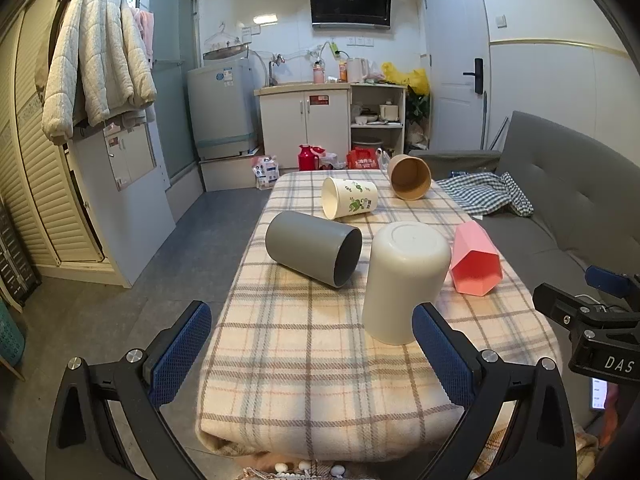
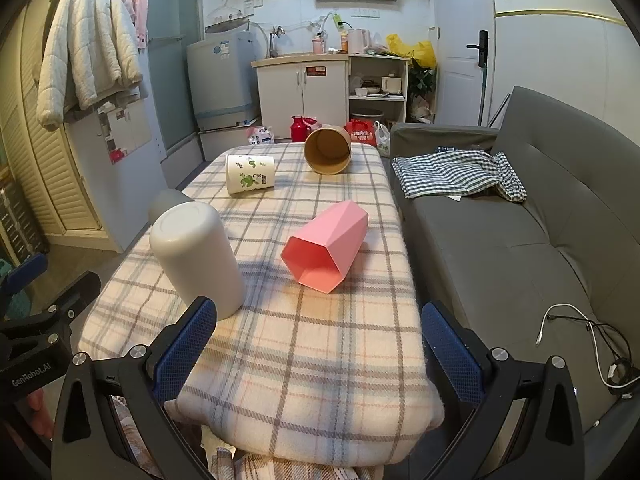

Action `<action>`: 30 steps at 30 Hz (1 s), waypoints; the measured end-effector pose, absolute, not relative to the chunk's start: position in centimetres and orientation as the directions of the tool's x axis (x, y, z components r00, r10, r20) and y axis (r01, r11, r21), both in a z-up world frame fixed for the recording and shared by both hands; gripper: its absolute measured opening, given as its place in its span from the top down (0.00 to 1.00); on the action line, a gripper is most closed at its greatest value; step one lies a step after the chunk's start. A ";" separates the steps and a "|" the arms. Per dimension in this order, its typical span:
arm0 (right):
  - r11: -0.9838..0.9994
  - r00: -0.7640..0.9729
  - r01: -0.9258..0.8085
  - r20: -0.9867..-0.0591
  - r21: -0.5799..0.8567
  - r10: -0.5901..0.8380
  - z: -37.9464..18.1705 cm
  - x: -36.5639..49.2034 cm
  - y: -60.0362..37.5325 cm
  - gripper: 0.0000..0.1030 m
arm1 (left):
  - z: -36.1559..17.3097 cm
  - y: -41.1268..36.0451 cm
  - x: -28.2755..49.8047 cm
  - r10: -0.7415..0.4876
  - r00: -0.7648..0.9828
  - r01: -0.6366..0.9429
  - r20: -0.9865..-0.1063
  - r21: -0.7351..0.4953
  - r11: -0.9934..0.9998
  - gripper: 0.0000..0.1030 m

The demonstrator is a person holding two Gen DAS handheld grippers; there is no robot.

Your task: Flip cup upside down

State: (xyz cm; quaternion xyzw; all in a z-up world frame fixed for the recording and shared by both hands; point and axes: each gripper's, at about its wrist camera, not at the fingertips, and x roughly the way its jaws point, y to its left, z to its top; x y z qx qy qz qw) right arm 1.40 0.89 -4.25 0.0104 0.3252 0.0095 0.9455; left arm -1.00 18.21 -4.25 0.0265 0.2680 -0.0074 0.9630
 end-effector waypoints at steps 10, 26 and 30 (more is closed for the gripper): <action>1.000 0.787 -0.020 -0.616 0.013 0.023 -4.1 1.4 1.4 0.00 | -4.5 18.2 -1.0 -0.001 0.858 0.026 -0.513 0.041 0.999 0.00; 1.000 0.789 -0.020 -0.614 -0.004 0.014 -4.1 1.3 1.7 0.00 | -4.4 18.2 -1.2 -0.008 0.862 0.030 -0.507 0.035 0.999 0.00; 1.000 0.789 -0.021 -0.614 -0.003 0.015 -4.2 1.3 1.7 0.00 | -4.4 18.2 -1.2 -0.010 0.862 0.031 -0.507 0.034 0.999 0.00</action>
